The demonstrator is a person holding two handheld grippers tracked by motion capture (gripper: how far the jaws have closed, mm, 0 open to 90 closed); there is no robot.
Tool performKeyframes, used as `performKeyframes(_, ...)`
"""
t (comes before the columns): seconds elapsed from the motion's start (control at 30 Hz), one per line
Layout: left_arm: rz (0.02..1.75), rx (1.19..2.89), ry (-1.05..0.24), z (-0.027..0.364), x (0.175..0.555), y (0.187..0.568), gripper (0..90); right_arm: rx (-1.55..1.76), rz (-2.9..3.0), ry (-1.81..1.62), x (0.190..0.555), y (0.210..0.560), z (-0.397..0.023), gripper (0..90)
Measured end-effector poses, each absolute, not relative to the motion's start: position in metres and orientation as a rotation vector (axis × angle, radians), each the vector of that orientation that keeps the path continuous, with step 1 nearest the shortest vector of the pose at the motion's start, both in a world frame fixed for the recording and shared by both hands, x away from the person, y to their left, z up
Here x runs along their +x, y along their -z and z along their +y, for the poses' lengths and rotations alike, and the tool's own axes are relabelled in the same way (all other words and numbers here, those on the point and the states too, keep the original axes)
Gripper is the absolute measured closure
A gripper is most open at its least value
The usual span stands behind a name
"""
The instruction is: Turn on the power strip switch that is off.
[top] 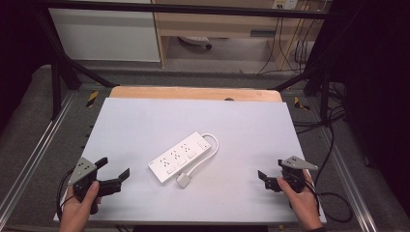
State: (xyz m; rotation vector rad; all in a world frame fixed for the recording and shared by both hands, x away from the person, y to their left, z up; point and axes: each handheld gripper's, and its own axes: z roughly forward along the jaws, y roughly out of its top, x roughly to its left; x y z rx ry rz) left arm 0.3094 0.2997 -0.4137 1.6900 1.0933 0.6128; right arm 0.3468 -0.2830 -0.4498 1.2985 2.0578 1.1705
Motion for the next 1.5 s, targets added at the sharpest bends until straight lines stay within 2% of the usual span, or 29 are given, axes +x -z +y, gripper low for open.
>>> performKeyframes(0.77,1.087,1.687,-0.611,0.299,0.310,0.414,6.0,1.291,2.030,-1.191,0.347,0.447,-0.283,4.3)
performKeyframes(1.5,1.097,1.699,-0.610,0.299,0.311,0.416,5.5,1.260,2.002,-1.327,0.341,0.430,-0.271,2.5)
